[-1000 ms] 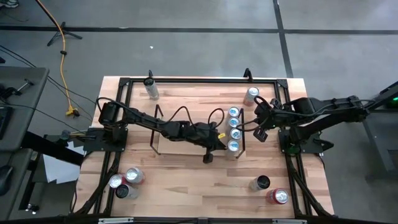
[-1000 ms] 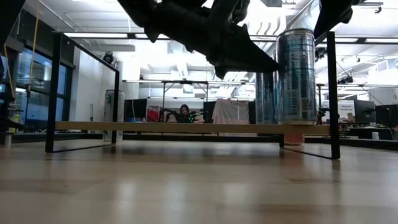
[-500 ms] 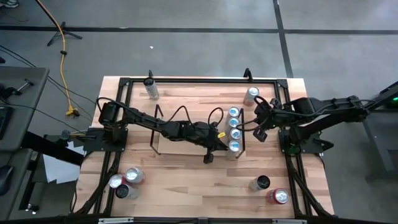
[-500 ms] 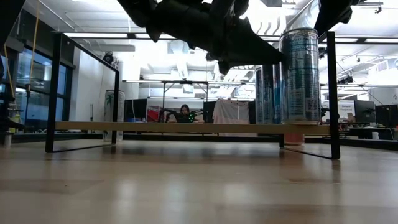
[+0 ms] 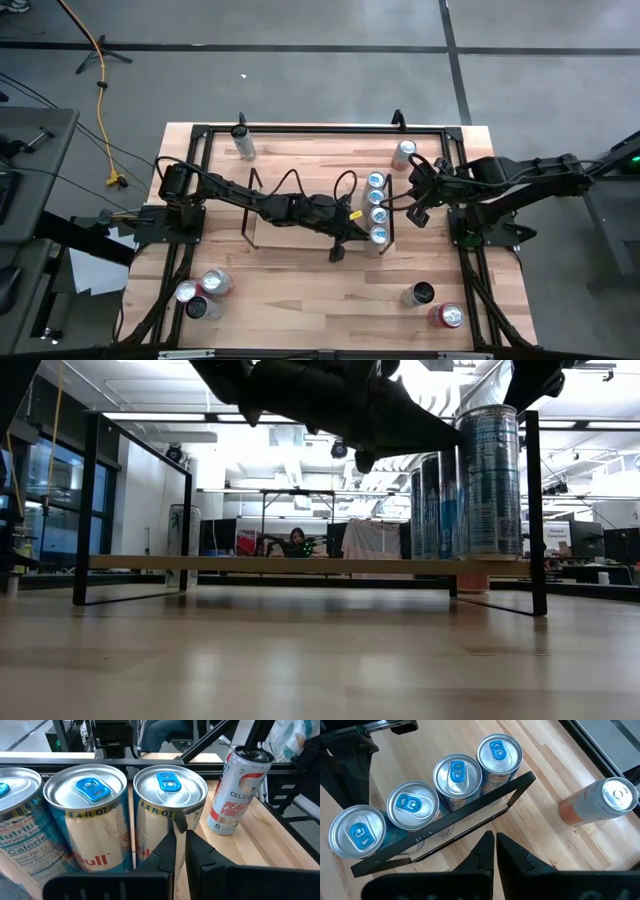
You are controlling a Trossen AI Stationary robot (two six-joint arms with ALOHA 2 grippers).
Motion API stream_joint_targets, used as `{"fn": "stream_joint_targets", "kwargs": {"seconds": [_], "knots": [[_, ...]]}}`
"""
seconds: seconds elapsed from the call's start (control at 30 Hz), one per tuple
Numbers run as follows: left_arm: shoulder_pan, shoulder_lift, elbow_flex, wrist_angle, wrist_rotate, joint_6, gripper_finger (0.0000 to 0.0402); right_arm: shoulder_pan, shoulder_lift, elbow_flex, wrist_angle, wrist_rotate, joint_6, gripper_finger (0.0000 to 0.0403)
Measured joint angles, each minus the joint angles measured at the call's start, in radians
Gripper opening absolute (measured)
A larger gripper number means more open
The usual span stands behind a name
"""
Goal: Place canned beverage on shelf
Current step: Put the blue soda can aligned with the other blue soda can on the shelf, then put the black soda can on the shelf
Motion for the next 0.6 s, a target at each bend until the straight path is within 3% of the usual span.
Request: {"fn": "stream_joint_targets", "kwargs": {"seconds": [0.27,0.4,0.6], "knots": [[0.001,-0.004,0.0,-0.025,0.0,0.009,0.0,0.0,0.0,0.0,0.0,0.0,-0.003,0.0005],[0.016,-0.067,0.0,-0.114,0.001,0.04,0.0,0.0,0.0,0.0,0.0,0.0,-0.022,0.0005],[0.075,-0.244,-0.003,-0.39,-0.003,0.099,0.0,0.0,0.0,0.0,-0.001,0.008,-0.067,0.0005]]}}
